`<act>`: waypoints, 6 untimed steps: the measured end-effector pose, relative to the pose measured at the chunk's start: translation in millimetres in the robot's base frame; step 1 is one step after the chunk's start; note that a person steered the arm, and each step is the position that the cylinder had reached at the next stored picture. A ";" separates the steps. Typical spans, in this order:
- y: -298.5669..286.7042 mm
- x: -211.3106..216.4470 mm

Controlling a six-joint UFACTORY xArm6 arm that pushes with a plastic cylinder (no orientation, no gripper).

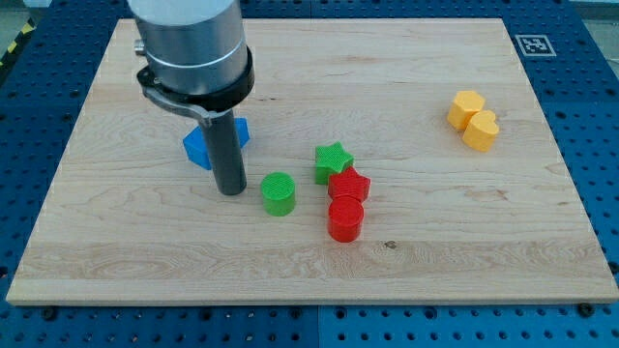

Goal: Move the green circle into the red blocks

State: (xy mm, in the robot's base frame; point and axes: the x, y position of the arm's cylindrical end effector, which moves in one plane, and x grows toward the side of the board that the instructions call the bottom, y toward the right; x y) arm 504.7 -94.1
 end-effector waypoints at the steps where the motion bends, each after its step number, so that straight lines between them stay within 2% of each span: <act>1: 7.8 4.1; 4: 74.8 18.5; 5: 72.9 18.6; 6: 44.1 11.4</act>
